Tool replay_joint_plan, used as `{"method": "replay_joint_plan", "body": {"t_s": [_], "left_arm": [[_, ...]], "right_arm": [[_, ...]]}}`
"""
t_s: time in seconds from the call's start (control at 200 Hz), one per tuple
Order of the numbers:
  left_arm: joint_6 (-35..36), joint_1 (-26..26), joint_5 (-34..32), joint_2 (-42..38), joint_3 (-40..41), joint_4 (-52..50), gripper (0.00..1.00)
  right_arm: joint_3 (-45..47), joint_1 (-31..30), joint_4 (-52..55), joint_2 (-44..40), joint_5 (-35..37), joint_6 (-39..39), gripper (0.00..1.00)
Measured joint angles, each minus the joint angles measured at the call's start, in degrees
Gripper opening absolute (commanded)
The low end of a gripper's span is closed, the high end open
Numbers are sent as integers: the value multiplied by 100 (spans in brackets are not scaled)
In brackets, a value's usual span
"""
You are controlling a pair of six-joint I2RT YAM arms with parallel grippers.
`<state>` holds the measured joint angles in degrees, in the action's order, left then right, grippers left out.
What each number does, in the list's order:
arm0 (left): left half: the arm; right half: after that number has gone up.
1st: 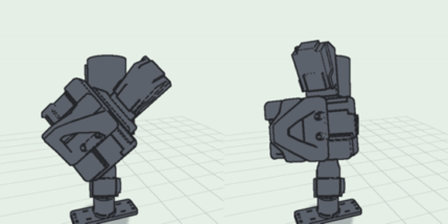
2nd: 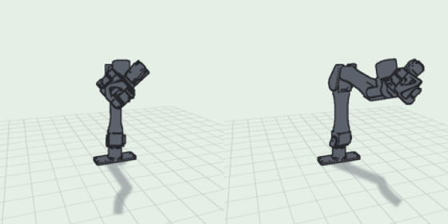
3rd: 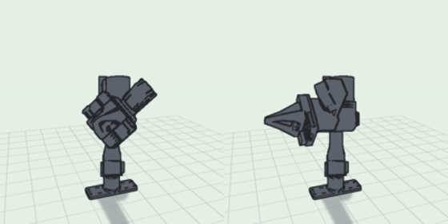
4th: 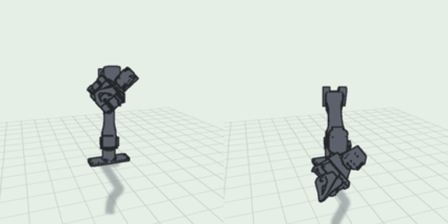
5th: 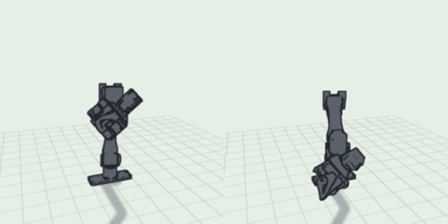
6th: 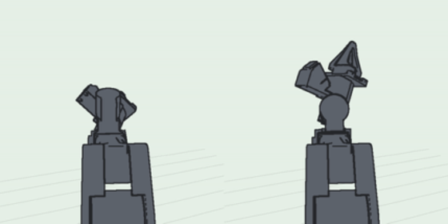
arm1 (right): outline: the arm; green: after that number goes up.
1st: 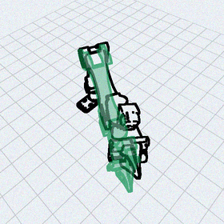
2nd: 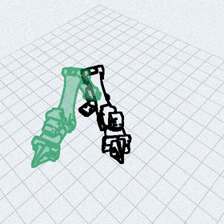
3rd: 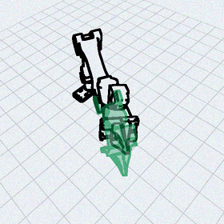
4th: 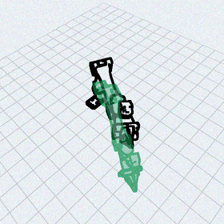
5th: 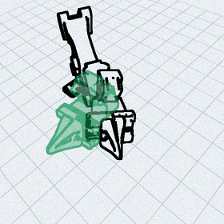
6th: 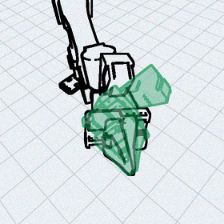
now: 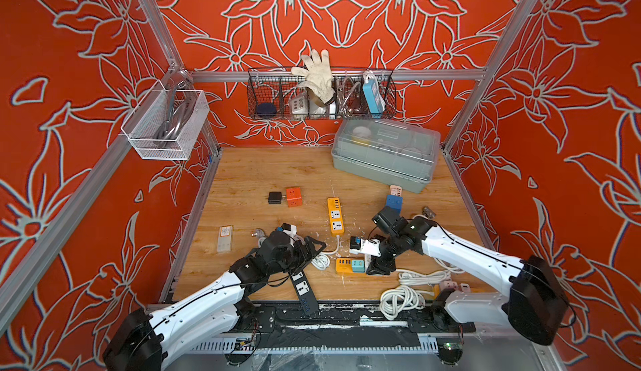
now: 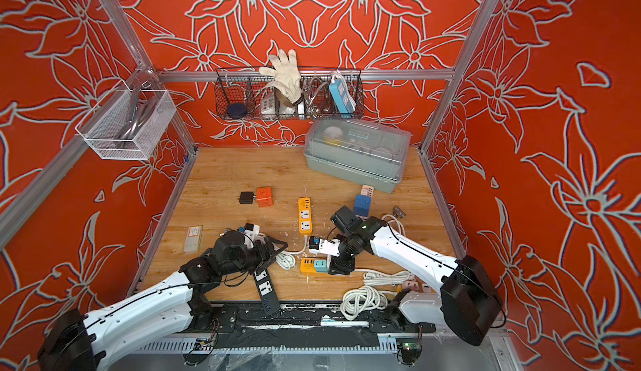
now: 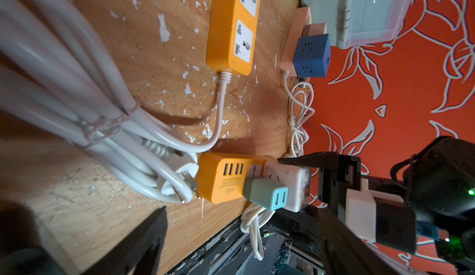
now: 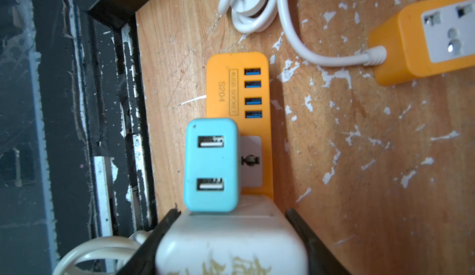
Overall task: Pull the plug off the socket
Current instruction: Place the socket at the center of the board.
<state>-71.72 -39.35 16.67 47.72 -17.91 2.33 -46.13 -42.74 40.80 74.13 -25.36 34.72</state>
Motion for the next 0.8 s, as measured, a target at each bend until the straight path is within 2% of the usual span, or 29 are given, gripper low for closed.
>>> {"method": "replay_joint_plan", "body": {"t_s": [0.115, 0.245, 0.41, 0.52, 0.616, 0.801], "left_arm": [[-96, -7, 164, 341, -7, 219, 72], [-133, -72, 337, 756, -90, 304, 63], [-101, -177, 496, 1377, -433, 308, 49], [-35, -249, 614, 1880, -789, 310, 42], [-4, -315, 662, 2212, -1043, 256, 40], [-20, -404, 662, 2485, -1276, -15, 39]], "right_arm": [[0, 0, -295, 299, -17, 236, 50], [9, 0, -516, 380, -15, 280, 54], [76, 0, -616, 334, -4, 146, 76], [243, 0, -699, 157, 129, 2, 84], [332, 4, -693, -221, 188, -35, 86], [361, -4, -962, -1285, 81, -44, 83]]}}
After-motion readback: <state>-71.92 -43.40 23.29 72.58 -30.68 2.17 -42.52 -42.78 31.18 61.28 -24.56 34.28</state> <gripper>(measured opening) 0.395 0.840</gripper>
